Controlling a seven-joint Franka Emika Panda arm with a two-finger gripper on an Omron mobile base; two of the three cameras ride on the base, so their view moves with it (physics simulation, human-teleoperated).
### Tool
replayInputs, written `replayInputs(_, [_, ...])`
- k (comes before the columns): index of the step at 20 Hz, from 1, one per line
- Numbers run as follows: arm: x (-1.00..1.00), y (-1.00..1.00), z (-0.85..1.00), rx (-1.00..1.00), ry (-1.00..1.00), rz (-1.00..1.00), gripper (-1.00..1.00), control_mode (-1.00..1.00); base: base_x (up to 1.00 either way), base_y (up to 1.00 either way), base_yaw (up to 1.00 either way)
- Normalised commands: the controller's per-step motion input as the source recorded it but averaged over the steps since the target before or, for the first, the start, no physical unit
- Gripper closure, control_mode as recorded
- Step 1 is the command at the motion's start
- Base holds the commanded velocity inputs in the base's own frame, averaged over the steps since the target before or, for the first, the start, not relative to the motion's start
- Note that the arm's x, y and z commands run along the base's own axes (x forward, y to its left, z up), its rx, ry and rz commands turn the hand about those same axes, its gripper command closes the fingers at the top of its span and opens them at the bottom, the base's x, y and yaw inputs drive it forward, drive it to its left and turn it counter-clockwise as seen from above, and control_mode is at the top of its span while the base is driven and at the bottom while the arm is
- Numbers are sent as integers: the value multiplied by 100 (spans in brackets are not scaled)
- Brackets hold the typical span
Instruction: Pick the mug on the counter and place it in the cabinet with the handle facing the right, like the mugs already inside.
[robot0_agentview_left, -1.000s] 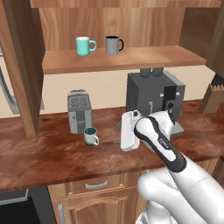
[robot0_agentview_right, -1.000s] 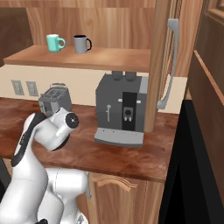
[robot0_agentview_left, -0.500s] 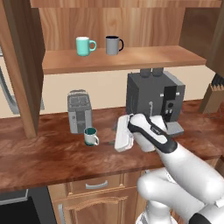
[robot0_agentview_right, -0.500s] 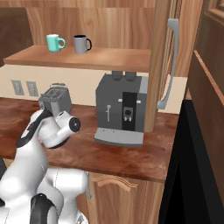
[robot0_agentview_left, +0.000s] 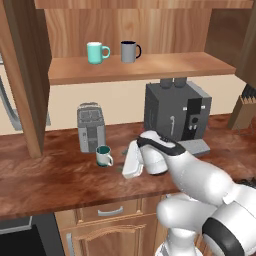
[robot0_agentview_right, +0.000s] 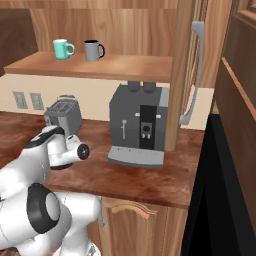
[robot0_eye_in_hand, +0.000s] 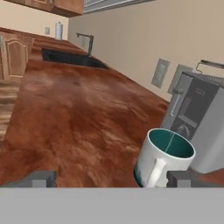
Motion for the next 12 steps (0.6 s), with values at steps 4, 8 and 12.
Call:
replayInputs(4, [21, 18, -24, 3, 0, -6, -100, -100, 0, 0, 0])
replayInputs(8, [17, 8, -9, 2, 0, -6, -100, -100, 0, 0, 0])
replayInputs(12, [9, 1, -5, 2, 0, -6, -100, -100, 0, 0, 0])
